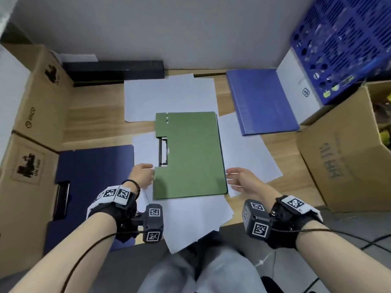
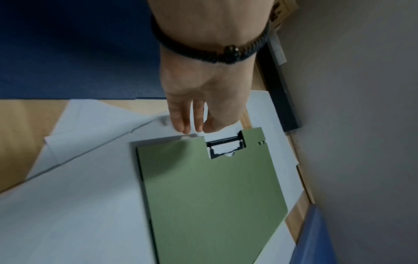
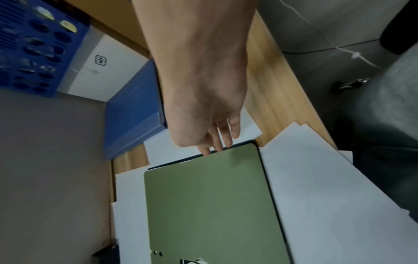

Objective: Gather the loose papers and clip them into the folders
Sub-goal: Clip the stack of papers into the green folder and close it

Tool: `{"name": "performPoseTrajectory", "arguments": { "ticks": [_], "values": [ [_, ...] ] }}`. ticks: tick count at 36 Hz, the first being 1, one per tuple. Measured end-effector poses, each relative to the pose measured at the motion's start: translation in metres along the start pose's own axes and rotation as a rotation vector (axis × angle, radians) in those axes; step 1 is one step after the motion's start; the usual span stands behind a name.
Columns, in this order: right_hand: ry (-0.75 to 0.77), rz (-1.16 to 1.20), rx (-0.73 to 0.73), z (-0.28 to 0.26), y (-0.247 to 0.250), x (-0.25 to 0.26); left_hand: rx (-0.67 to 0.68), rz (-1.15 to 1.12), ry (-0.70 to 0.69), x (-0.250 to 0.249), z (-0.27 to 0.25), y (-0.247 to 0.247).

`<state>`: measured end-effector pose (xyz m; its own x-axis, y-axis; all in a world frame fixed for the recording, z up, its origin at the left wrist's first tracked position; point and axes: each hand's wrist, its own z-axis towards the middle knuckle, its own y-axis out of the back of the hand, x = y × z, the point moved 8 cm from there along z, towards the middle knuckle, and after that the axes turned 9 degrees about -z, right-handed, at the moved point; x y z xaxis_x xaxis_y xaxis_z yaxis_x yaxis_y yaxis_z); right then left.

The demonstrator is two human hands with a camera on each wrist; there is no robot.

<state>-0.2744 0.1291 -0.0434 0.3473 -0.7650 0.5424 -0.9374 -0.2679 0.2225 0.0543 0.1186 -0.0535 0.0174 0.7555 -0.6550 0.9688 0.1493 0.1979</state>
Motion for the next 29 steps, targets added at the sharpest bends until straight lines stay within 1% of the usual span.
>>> {"name": "performPoseTrajectory", "arguments": {
  "ticks": [3, 5, 10, 15, 18, 20, 24, 27, 29],
  "values": [
    [-0.036, -0.025, 0.026, 0.006, -0.007, -0.007, 0.058, 0.011, 0.042, 0.010, 0.000, -0.006],
    [-0.051, -0.039, 0.036, 0.008, -0.010, -0.011, 0.069, 0.007, 0.057, 0.012, -0.003, -0.008],
    [-0.053, -0.094, 0.058, 0.011, -0.014, -0.013, 0.078, -0.006, 0.012, 0.010, -0.005, -0.007],
    [-0.060, -0.095, 0.077, 0.013, -0.010, -0.010, 0.214, -0.139, 0.044, 0.004, -0.016, -0.023],
    [-0.048, -0.080, 0.094, 0.015, -0.008, -0.006, 0.233, -0.138, -0.030, -0.010, -0.018, -0.025],
    [-0.022, -0.016, 0.085, 0.017, -0.005, -0.001, 0.217, -0.169, -0.097, -0.022, -0.019, -0.021],
    [0.072, 0.128, -0.007, 0.021, 0.011, 0.019, 0.163, -0.269, -0.194, -0.052, -0.019, -0.009],
    [0.103, 0.294, 0.016, 0.021, 0.016, 0.035, 0.146, -0.344, -0.232, -0.070, -0.017, -0.007],
    [0.120, 0.384, 0.074, 0.020, 0.016, 0.047, 0.152, -0.375, -0.251, -0.081, -0.016, -0.013]
  ]
}}
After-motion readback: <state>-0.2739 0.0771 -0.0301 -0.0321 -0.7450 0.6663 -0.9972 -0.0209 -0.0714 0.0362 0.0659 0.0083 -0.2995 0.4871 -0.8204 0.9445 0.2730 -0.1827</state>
